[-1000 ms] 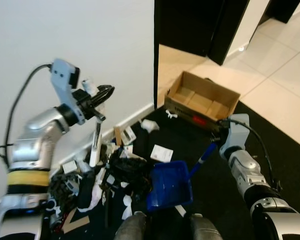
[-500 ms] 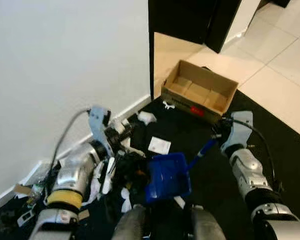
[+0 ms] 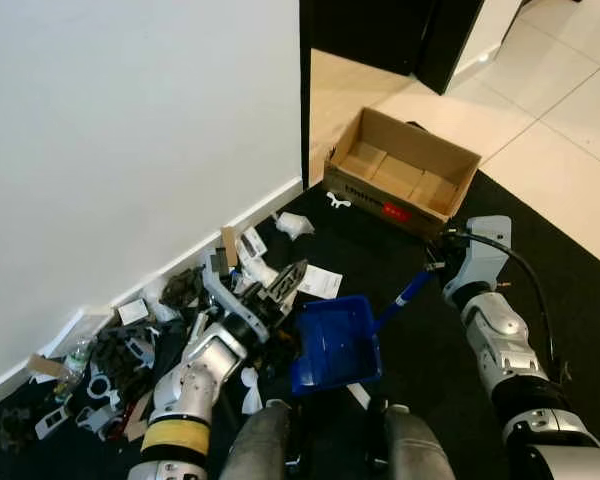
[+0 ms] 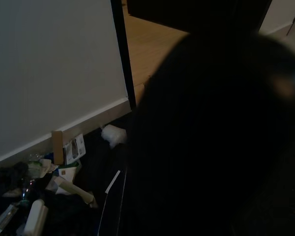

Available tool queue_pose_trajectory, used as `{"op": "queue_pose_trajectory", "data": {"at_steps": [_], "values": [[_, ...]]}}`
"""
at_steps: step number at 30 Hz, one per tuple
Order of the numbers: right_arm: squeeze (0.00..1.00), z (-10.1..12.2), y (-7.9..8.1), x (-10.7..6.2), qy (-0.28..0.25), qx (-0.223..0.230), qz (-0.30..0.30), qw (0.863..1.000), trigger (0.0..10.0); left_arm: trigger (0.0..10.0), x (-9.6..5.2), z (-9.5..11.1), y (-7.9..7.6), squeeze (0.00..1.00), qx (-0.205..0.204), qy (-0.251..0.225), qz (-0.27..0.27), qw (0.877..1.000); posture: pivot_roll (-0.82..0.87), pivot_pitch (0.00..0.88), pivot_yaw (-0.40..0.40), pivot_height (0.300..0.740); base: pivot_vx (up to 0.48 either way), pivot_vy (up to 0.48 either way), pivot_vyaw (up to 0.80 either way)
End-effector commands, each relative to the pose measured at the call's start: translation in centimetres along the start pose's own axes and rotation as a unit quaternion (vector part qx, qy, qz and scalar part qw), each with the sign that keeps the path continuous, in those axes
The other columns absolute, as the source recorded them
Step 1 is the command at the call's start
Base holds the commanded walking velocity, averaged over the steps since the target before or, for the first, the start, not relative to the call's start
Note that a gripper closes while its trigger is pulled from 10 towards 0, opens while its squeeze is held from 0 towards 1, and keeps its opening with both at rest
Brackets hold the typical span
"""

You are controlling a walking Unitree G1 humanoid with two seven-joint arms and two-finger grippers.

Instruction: Sweep floor

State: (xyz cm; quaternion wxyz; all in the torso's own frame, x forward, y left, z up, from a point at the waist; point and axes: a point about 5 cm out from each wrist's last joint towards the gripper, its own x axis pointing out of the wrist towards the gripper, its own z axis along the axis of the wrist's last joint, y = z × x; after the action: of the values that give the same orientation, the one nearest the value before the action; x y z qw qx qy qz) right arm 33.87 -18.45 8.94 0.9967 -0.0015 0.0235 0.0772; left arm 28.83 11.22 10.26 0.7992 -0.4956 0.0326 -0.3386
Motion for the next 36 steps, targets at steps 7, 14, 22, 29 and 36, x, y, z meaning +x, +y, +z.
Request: {"op": "queue_pose_trajectory", "data": {"at_steps": [7, 14, 22, 29, 36], "values": [[0.00, -3.1, 0.4, -1.2, 0.071, 0.020, 0.000, 0.997, 10.0, 9.4, 2.7, -3.7, -4.5, 0.00, -0.127, 0.026, -0.080, 0.988, 0.07, 0.335, 0.003, 0.740, 0.000, 0.000, 0.00], [0.00, -3.0, 0.4, -1.1, 0.070, 0.022, -0.002, 0.997, 10.0, 8.8, 2.7, -2.9, -6.0, 0.00, -0.151, 0.015, -0.083, 0.985, 0.07, 0.328, 0.008, 0.740, 0.000, 0.000, 0.00], [0.00, -3.1, 0.5, -1.1, 0.072, 0.024, -0.002, 0.997, 10.0, 8.2, 3.9, -1.7, -8.8, 0.00, -0.179, 0.003, -0.107, 0.978, 0.08, 0.309, 0.008, 0.740, 0.000, 0.000, 0.00], [0.00, -2.8, 0.6, -0.8, 0.069, 0.024, -0.001, 0.997, 10.0, 9.5, 4.2, -3.3, -8.9, 0.00, -0.162, 0.059, -0.071, 0.983, 0.09, 0.300, 0.012, 0.740, 0.000, 0.000, 0.00], [0.00, -2.8, 0.3, -0.9, 0.067, 0.025, -0.006, 0.997, 10.0, 8.2, 4.1, -2.8, -9.2, 0.00, -0.169, 0.067, -0.068, 0.981, 0.09, 0.303, 0.022, 0.740, 0.000, 0.000, 0.00]]}}
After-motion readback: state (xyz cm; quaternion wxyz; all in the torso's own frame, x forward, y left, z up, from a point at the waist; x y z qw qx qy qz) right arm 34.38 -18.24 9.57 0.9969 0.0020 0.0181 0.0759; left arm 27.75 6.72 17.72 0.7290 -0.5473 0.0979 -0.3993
